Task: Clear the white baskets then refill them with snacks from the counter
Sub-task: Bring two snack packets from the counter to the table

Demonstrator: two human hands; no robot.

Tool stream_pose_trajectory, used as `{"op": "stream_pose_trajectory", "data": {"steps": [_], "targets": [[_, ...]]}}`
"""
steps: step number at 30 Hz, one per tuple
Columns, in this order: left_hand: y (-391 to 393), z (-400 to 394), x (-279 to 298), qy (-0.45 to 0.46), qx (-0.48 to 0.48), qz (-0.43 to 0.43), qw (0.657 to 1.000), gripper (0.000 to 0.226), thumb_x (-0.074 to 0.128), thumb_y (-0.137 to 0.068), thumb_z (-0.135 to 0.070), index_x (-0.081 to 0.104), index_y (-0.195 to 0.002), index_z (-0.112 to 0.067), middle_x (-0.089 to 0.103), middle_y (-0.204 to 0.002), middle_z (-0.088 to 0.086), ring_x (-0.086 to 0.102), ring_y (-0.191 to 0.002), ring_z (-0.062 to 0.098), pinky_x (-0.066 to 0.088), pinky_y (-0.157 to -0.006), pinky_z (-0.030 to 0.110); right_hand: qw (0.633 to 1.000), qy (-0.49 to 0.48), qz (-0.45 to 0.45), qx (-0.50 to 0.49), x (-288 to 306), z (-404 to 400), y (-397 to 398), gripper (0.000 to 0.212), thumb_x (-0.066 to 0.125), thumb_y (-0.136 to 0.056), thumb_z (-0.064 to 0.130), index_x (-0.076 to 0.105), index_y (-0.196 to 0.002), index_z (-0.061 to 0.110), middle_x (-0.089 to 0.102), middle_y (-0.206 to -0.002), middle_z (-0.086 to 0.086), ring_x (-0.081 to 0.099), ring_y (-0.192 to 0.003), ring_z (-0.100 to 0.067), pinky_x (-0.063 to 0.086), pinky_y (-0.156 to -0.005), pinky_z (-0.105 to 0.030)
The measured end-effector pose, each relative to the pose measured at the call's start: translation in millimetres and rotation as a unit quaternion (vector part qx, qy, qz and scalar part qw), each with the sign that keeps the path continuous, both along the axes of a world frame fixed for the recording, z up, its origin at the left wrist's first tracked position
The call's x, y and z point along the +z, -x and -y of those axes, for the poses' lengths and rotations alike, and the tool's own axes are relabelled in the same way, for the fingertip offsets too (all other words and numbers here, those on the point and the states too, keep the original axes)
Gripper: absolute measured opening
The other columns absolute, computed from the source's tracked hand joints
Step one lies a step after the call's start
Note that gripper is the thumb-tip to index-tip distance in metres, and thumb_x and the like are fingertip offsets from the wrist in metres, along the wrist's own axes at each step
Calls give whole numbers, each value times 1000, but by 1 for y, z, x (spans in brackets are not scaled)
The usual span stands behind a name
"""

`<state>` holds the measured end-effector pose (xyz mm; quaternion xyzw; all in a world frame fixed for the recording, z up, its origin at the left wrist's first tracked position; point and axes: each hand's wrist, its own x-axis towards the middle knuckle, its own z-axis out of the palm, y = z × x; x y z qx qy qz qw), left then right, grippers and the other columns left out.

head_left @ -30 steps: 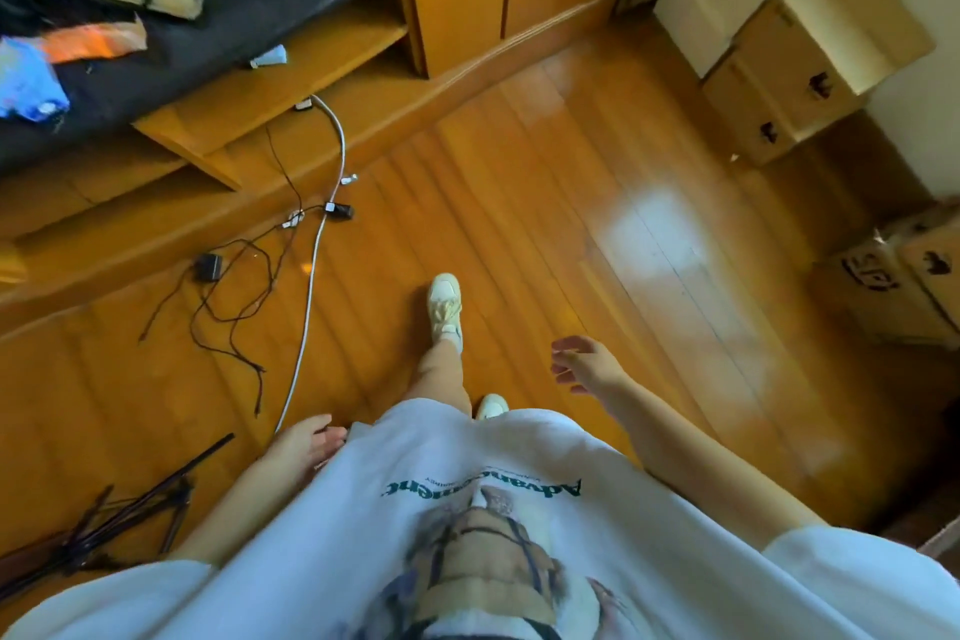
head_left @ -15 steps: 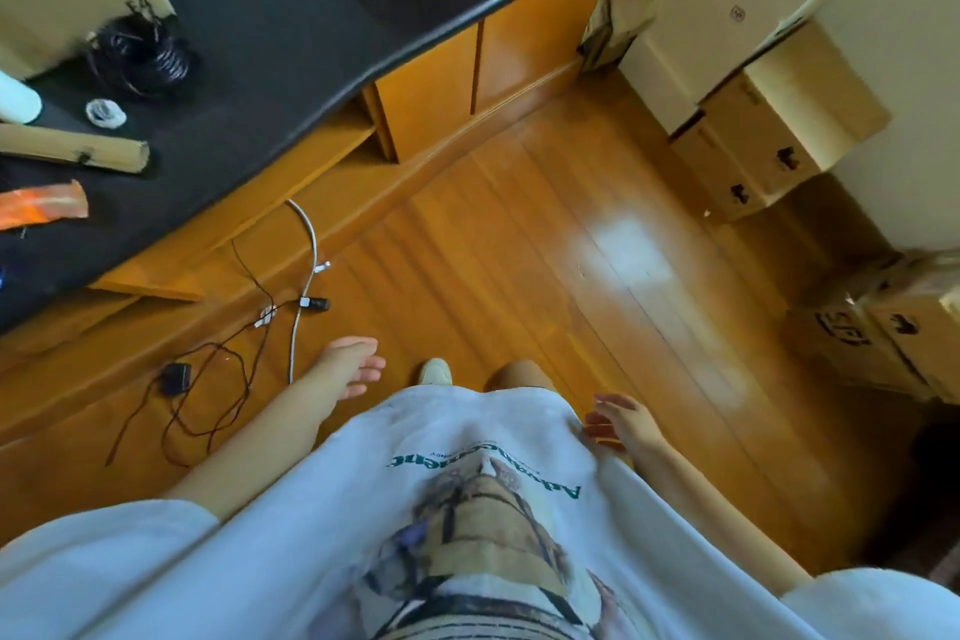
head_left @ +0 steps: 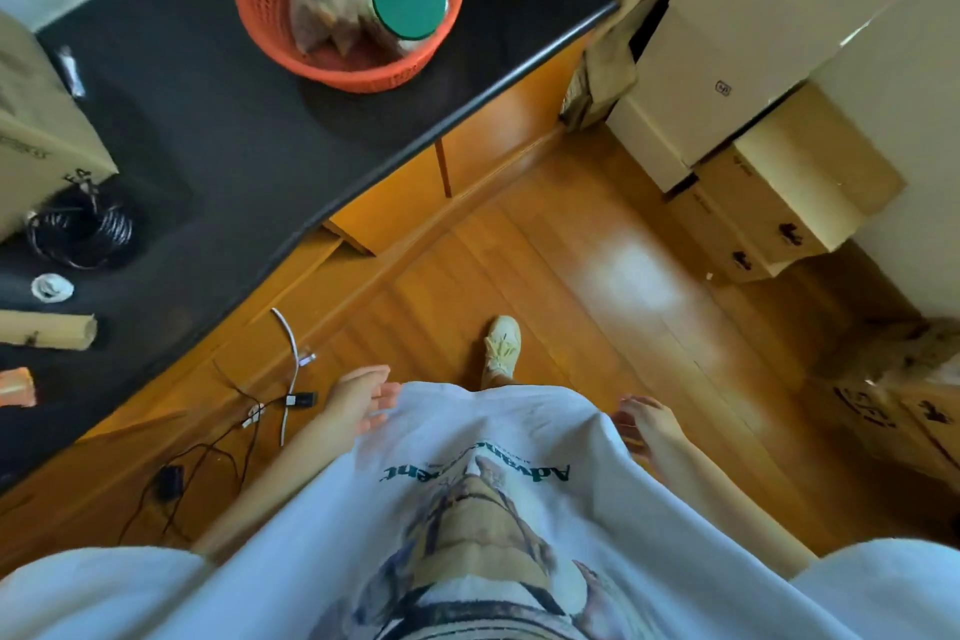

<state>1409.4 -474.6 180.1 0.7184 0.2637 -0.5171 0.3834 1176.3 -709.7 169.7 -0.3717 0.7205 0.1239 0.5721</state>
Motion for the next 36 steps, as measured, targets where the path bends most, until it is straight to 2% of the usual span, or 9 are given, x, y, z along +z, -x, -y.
{"op": "stream_pose_trajectory", "data": {"steps": [5, 10, 16, 20, 22, 26, 28, 31, 36], "targets": [[-31, 18, 0, -4, 86, 2, 996, 36, 37, -100, -18, 44, -134, -8, 60, -106, 13, 55, -78, 16, 41, -67, 27, 993, 10, 52, 109, -1, 74, -104, 8, 49, -92, 13, 55, -94, 18, 60, -71, -4, 59, -55, -14, 43, -60, -26], [-56, 14, -5, -26, 155, -6, 988, 41, 32, -100, -11, 34, -138, 4, 41, -140, 28, 50, -115, 44, 42, -84, 36, 974, -1, 92, 207, 4, 110, -202, 18, 46, -92, 14, 55, -79, 22, 63, -50, 7, 57, -39, 0, 40, -57, -21], [-95, 16, -12, -16, 204, -46, 978, 36, 42, -98, -24, 52, -125, -3, 52, -134, 22, 58, -104, 34, 41, -100, 48, 958, -10, 128, 255, 24, 133, -282, 16, 45, -93, 12, 56, -84, 21, 58, -70, -2, 56, -55, -10, 38, -57, -22], [-144, 44, -4, -43, 230, -34, 972, 24, 53, -91, -32, 63, -95, -11, 65, -114, 16, 64, -91, 28, 49, -88, 44, 966, -15, 118, 230, 33, 151, -316, 12, 46, -92, 9, 57, -97, 13, 59, -74, -6, 54, -64, -18, 38, -58, -26], [-173, 71, 4, -27, 237, -24, 971, 19, 50, -93, -28, 58, -102, -14, 62, -119, 16, 60, -96, 27, 46, -91, 41, 971, -12, 104, 213, 34, 158, -326, 14, 46, -93, 8, 57, -101, 11, 59, -75, -7, 56, -66, -19, 41, -59, -27], [-246, 126, 15, -3, 199, 48, 979, 33, 42, -97, -18, 51, -127, -7, 59, -124, 20, 61, -94, 27, 43, -67, 26, 982, 2, 88, 168, 31, 171, -349, 18, 43, -93, 1, 54, -106, 7, 59, -72, -9, 57, -60, -19, 41, -57, -29], [-283, 154, 24, 16, 187, 79, 979, 32, 41, -97, -16, 53, -126, -10, 62, -120, 17, 59, -99, 24, 46, -73, 30, 980, 14, 81, 181, 27, 180, -363, 22, 43, -91, -5, 55, -107, 5, 60, -66, -7, 57, -50, -14, 39, -53, -25], [-332, 192, 37, 50, 162, 133, 977, 27, 42, -96, -15, 57, -119, -14, 65, -106, 8, 62, -92, 19, 47, -82, 32, 946, 82, 95, 300, 18, 189, -390, 31, 52, -86, -8, 54, -115, 1, 63, -84, -15, 57, -65, -17, 41, -58, -20], [-402, 254, 42, 120, 162, 178, 963, 20, 46, -94, -13, 60, -109, -17, 67, -88, 1, 63, -80, 14, 50, -75, 27, 804, 219, 152, 532, -4, 210, -469, 52, 63, -81, 2, 48, -128, 20, 46, -117, 3, 51, -105, -13, 50, -87, -30]]}}
